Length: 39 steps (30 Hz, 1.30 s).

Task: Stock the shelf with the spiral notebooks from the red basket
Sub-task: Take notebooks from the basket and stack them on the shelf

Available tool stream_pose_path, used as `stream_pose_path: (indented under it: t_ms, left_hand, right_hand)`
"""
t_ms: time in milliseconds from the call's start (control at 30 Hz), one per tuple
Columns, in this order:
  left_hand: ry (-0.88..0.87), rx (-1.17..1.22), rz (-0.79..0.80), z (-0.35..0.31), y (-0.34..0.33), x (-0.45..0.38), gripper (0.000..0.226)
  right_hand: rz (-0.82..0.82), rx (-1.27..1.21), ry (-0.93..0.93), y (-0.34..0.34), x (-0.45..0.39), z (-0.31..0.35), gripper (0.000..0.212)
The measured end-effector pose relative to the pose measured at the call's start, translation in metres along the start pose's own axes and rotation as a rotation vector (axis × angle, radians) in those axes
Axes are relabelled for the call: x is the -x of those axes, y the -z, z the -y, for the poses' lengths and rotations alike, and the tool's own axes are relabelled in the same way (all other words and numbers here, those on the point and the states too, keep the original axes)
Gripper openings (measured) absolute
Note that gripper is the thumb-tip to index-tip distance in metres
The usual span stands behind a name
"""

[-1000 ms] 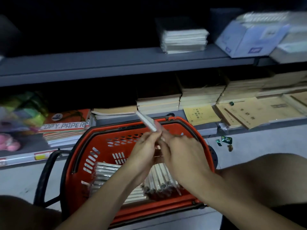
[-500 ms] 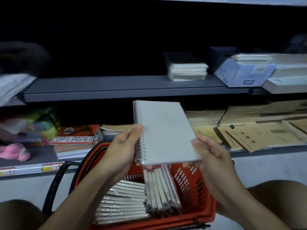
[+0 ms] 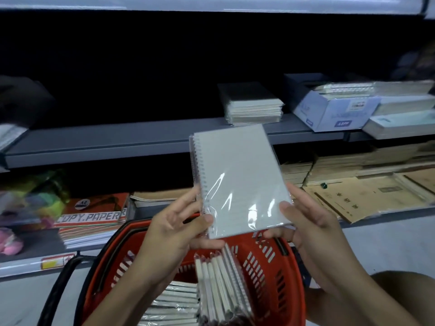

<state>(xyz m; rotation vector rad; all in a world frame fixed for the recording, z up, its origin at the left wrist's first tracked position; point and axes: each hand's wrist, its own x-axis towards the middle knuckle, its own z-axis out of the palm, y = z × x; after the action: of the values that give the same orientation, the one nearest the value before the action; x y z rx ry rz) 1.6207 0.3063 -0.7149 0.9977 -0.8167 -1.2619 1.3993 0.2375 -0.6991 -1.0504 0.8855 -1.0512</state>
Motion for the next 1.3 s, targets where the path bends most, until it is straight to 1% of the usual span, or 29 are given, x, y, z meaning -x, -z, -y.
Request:
stream_pose_path:
  t_ms: [100, 200, 300, 433, 567, 667, 800, 867, 900, 967, 1000, 1067, 1133, 1200, 1300]
  left_hand:
    - [-0.019, -0.019, -0.072, 0.005, -0.007, -0.014, 0.065]
    - [-0.025, -0.035, -0.145, 0.005, -0.015, -0.032, 0.064]
    - [-0.041, -0.057, -0.178, -0.003, -0.026, -0.057, 0.062]
    - [-0.123, -0.012, -0.226, -0.023, -0.045, -0.11, 0.052]
    - [-0.144, 0.032, -0.248, -0.048, -0.059, -0.165, 0.039]
    - [-0.158, -0.011, -0.304, -0.062, -0.064, -0.204, 0.036]
    - [-0.131, -0.128, -0.358, -0.074, -0.069, -0.235, 0.032]
    - [-0.125, -0.164, -0.371, -0.073, -0.07, -0.238, 0.036]
    - [-0.135, -0.174, -0.372, -0.07, -0.068, -0.236, 0.042]
    - [-0.181, -0.206, -0.389, -0.061, -0.061, -0.23, 0.052]
    - [-0.208, -0.244, -0.403, -0.055, -0.057, -0.226, 0.053]
    - [-0.235, -0.332, -0.417, -0.044, -0.053, -0.22, 0.046]
    - [-0.239, -0.369, -0.431, -0.037, -0.054, -0.221, 0.036]
    - [-0.254, -0.378, -0.472, -0.034, -0.056, -0.229, 0.032]
    - [-0.284, -0.429, -0.515, -0.033, -0.058, -0.247, 0.031]
  right_hand:
    - [-0.053, -0.007, 0.039, 0.004, -0.01, -0.002, 0.039]
    - [-0.102, -0.017, 0.046, 0.008, -0.024, 0.0, 0.034]
    - [-0.104, -0.009, 0.066, 0.009, -0.048, 0.014, 0.033]
    - [-0.116, -0.052, 0.113, 0.008, -0.102, 0.043, 0.031]
    - [-0.126, -0.089, 0.122, 0.005, -0.162, 0.072, 0.033]
    - [-0.132, -0.079, 0.085, 0.002, -0.205, 0.087, 0.023]
    - [-0.183, -0.047, -0.01, -0.002, -0.251, 0.089, 0.018]
    - [-0.194, -0.064, -0.018, -0.002, -0.261, 0.087, 0.017]
    - [-0.196, -0.083, -0.011, -0.003, -0.261, 0.085, 0.021]
    - [-0.205, -0.093, 0.037, 0.002, -0.252, 0.077, 0.035]
    - [-0.214, -0.073, 0.076, 0.005, -0.244, 0.071, 0.039]
    - [-0.215, -0.009, 0.171, 0.007, -0.229, 0.06, 0.036]
    - [-0.233, 0.021, 0.25, 0.004, -0.223, 0.052, 0.031]
    - [-0.288, 0.054, 0.295, 0.003, -0.229, 0.048, 0.028]
    - [-0.36, 0.081, 0.316, 0.004, -0.246, 0.05, 0.025]
